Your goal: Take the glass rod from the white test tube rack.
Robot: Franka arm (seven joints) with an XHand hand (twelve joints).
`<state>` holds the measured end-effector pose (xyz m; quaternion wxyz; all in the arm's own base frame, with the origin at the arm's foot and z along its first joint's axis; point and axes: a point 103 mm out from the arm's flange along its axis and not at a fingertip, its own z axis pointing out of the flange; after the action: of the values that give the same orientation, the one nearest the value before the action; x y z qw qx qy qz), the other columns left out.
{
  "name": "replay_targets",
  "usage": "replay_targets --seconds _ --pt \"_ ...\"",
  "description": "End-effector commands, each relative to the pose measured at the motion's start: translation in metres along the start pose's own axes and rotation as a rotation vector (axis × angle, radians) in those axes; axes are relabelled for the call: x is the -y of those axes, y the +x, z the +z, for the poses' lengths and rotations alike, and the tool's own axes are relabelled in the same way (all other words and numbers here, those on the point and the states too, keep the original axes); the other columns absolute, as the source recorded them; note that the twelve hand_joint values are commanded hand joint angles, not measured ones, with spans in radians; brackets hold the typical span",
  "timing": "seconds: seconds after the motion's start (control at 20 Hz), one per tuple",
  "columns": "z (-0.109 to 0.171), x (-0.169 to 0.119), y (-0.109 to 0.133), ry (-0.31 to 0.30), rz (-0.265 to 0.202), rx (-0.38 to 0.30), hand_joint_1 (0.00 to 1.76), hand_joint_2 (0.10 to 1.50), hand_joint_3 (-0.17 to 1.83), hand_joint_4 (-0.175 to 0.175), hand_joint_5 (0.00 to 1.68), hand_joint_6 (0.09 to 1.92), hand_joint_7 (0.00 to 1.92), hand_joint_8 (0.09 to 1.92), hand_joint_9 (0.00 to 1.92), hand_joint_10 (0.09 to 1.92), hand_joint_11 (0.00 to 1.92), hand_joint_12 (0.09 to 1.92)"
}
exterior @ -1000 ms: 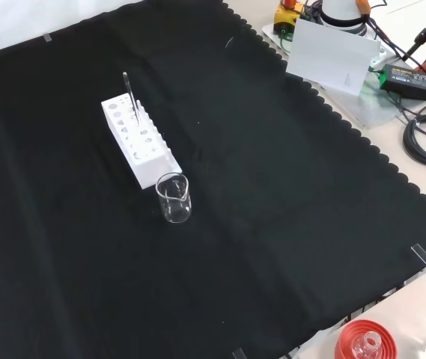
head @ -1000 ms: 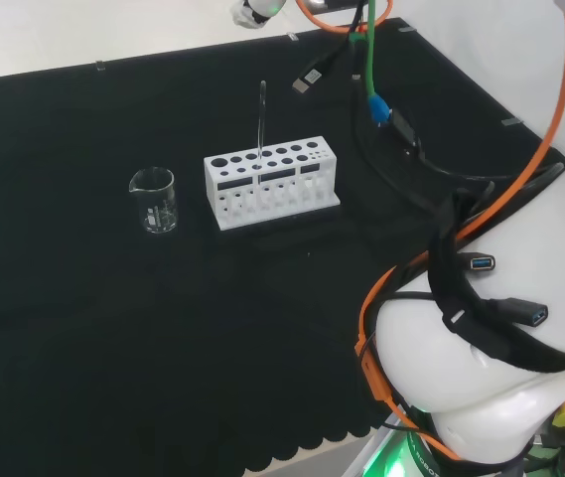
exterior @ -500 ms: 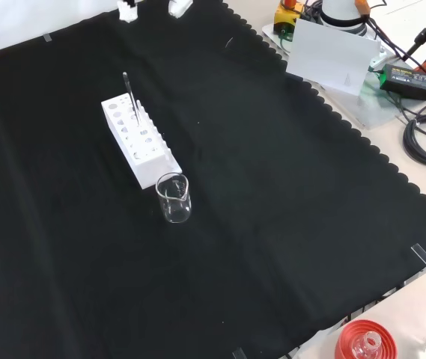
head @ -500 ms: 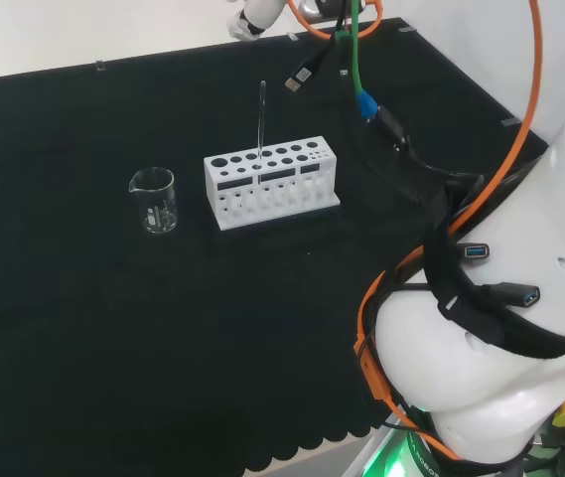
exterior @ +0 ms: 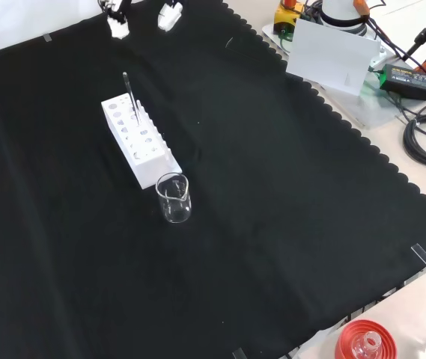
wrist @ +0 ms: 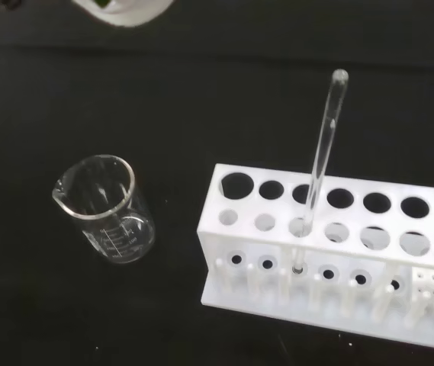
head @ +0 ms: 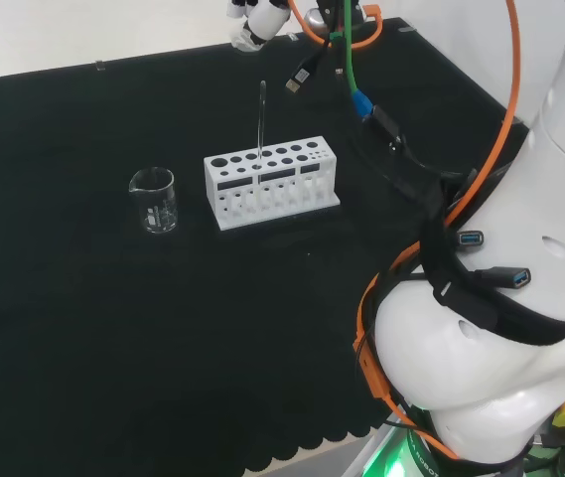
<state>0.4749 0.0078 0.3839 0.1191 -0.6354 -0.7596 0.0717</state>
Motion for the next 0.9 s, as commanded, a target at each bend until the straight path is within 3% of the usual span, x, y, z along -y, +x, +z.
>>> replay_targets --seconds 0.05,0.9 --pt "0.01 -0.011 -0.019 0.017 0.0 -0.032 0.77 0.75 0.63 -0.064 0.45 0.58 0.47 0.81 0.63 0.85 0.6 1.33" --pt "0.044 -0.036 -0.031 0.095 -0.016 -0.055 0.7 0.8 0.61 -0.058 0.46 0.65 0.51 0.8 0.7 0.84 0.69 1.31"
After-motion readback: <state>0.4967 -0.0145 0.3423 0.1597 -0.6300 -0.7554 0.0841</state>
